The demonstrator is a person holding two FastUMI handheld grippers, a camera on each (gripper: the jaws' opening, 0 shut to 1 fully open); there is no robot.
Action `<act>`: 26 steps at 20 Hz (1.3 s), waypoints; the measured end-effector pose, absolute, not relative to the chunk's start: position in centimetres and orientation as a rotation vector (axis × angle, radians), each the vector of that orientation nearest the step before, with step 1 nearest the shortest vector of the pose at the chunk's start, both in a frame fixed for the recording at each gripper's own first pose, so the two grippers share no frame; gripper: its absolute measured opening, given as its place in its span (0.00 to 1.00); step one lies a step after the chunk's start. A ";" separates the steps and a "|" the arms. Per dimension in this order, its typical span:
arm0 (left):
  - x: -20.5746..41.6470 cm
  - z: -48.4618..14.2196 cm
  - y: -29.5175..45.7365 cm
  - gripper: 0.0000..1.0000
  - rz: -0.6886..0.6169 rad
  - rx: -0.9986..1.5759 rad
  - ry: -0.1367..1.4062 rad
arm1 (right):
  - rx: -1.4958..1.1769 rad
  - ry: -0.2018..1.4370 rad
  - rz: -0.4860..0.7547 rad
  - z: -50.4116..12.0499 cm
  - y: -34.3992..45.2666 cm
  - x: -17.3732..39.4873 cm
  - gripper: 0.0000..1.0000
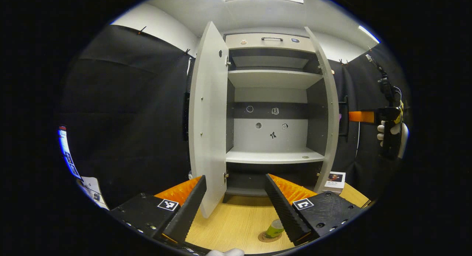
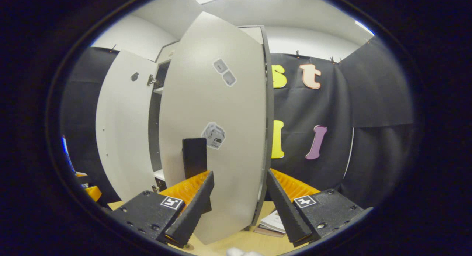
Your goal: Grasp the bottle in the cabinet with the left hand and place it on the coaster, then close the right door with the right hand and the left door with the left hand.
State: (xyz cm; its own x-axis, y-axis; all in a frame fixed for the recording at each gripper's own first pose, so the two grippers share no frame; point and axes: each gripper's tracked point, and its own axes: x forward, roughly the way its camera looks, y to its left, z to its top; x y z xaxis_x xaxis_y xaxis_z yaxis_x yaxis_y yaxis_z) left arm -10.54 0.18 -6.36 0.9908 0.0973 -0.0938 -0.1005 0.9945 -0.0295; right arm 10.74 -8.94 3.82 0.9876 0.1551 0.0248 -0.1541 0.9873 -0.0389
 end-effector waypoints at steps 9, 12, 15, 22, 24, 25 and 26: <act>-10.0 -6.4 3.3 0.96 0.087 -0.041 0.087 | -0.028 0.048 0.268 1.5 -3.2 9.1 0.95; -9.5 -6.4 5.1 0.96 0.088 -0.033 0.091 | -0.029 0.055 0.252 0.8 -2.6 8.5 0.95; -9.1 -6.0 7.4 0.96 0.096 -0.020 0.082 | -0.035 0.079 0.243 -0.3 -1.7 7.5 0.95; -7.3 -4.1 14.4 0.96 0.134 0.021 0.048 | -0.024 0.152 0.203 -3.8 0.5 4.4 0.95; -6.5 -3.1 16.4 0.96 0.146 0.028 0.024 | -0.028 0.167 0.191 -4.6 1.0 3.4 0.95; -6.1 -2.7 17.5 0.96 0.154 0.037 0.016 | -0.033 0.174 0.183 -4.8 1.2 3.0 0.95; -5.4 -2.4 18.5 0.96 0.165 0.049 0.015 | -0.036 0.181 0.177 -5.2 1.3 2.5 0.95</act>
